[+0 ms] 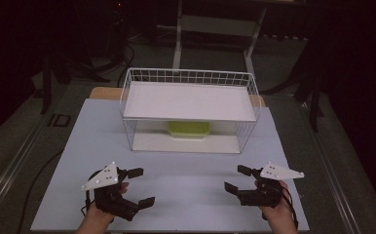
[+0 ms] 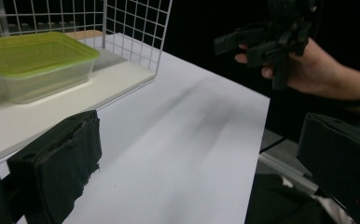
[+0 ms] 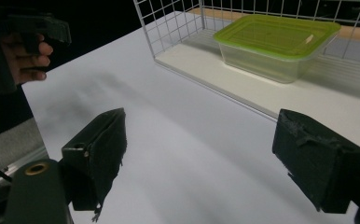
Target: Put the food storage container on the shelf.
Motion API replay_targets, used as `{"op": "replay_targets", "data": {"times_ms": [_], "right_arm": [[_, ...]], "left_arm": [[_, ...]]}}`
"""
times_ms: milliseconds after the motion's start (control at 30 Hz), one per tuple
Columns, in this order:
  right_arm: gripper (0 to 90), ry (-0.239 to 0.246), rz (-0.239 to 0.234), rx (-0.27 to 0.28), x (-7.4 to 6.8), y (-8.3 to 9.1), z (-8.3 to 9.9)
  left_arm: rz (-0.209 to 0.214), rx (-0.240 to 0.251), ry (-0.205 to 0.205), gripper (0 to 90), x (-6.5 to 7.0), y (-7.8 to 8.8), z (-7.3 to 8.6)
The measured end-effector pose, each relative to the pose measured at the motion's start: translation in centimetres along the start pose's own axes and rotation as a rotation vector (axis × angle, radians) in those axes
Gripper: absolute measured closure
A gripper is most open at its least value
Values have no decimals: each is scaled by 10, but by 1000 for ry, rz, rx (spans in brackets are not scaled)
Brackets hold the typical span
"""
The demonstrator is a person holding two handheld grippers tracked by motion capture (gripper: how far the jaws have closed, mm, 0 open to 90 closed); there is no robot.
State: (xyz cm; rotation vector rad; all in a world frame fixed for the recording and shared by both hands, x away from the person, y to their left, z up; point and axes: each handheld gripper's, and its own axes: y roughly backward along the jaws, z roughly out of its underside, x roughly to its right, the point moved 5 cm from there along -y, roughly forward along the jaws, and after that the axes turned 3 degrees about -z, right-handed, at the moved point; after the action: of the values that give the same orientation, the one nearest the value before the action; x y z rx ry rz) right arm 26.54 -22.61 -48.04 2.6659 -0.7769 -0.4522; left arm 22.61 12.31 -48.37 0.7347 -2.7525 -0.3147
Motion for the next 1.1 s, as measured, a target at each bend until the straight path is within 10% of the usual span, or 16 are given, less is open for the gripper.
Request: {"op": "replay_targets", "data": {"times_ms": [433,1100], "right_arm": [[145,56,-16,-3,4,17,20],[152,144,-23,-48,23,-5,47]], "left_arm": [[-43,16,-58,7,5,5,12],[-87,-56,-62,7,-11,-9,41]]}}
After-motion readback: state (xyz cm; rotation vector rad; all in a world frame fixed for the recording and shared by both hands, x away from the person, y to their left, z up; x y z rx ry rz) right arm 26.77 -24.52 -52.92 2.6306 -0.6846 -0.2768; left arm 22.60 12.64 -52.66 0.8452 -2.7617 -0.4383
